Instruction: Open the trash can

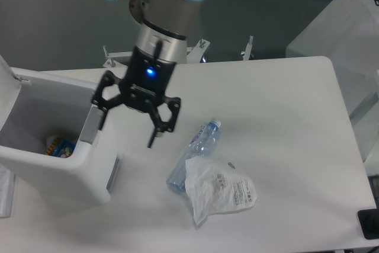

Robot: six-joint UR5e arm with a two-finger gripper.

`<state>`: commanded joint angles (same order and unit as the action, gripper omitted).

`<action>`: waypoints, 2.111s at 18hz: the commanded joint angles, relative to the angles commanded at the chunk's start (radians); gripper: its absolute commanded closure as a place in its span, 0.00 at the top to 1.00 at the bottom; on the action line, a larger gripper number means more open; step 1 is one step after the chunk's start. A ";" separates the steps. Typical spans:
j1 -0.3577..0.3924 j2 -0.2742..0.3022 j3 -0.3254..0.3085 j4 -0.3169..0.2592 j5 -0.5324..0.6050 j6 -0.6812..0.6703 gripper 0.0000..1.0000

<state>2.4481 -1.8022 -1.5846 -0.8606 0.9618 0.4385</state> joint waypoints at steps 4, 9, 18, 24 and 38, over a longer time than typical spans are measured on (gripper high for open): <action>0.074 -0.038 0.025 0.000 -0.002 0.064 1.00; 0.137 -0.094 0.054 -0.002 0.024 0.167 1.00; 0.146 -0.193 0.112 -0.015 0.308 0.324 1.00; 0.144 -0.247 0.160 -0.047 0.413 0.466 1.00; 0.160 -0.333 0.247 -0.192 0.627 0.723 1.00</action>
<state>2.6078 -2.1353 -1.3376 -1.0523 1.5892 1.1612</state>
